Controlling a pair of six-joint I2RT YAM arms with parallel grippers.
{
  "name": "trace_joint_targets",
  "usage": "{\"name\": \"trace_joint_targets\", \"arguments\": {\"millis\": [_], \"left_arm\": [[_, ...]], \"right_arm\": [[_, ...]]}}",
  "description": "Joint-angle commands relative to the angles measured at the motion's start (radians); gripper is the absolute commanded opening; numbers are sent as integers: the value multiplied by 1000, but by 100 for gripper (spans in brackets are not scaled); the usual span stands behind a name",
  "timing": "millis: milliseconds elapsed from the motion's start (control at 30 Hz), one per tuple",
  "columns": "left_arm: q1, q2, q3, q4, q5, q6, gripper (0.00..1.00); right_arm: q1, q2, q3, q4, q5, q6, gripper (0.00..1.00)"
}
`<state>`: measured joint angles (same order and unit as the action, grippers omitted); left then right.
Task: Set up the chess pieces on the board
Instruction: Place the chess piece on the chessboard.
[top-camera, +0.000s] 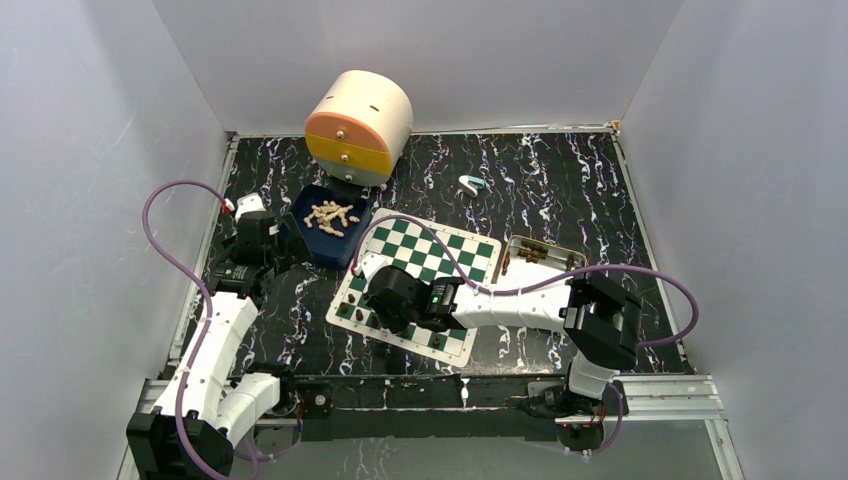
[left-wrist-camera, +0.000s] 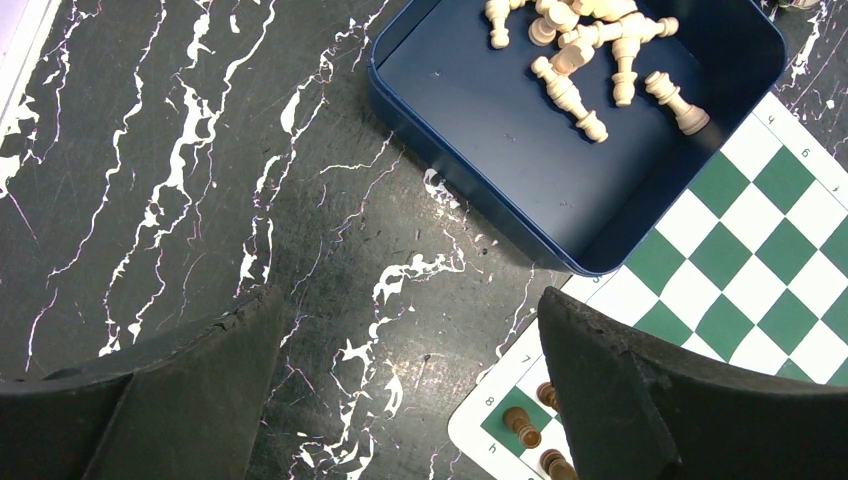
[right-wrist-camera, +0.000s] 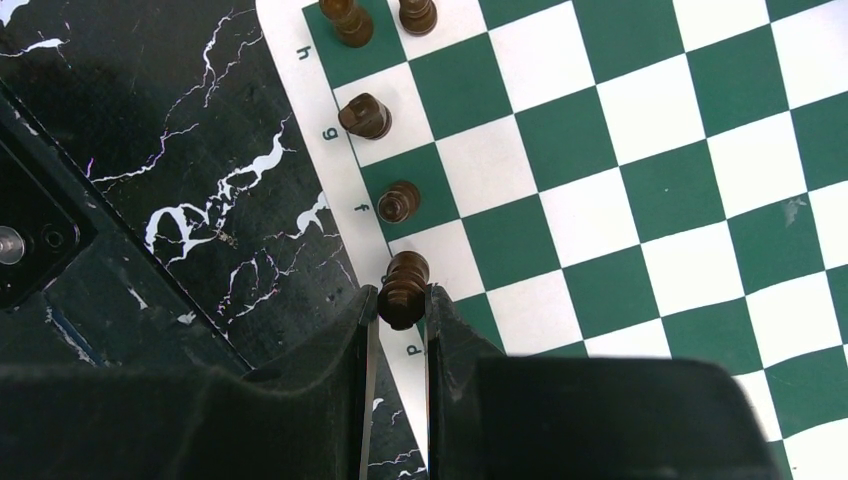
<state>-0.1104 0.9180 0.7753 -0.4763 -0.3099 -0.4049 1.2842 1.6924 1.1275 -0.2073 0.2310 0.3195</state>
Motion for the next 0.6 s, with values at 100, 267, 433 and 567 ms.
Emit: {"name": "trace_joint_targets", "arguments": {"millis": [100,267,433,567], "left_arm": [[0,-19,3,-1,-9,8,95],[0,-18,4,-2,-9,7,95],[0,-18,4,-2,-9,7,95],[0,-16,3,-2,-9,7,95]], "right_arm": [[7,7,-6,11,44,21,19],[7,10,-17,10,54,27,19],[7,16,-15,7,52,35,20],[7,19,-16,9,46,36,21]]}}
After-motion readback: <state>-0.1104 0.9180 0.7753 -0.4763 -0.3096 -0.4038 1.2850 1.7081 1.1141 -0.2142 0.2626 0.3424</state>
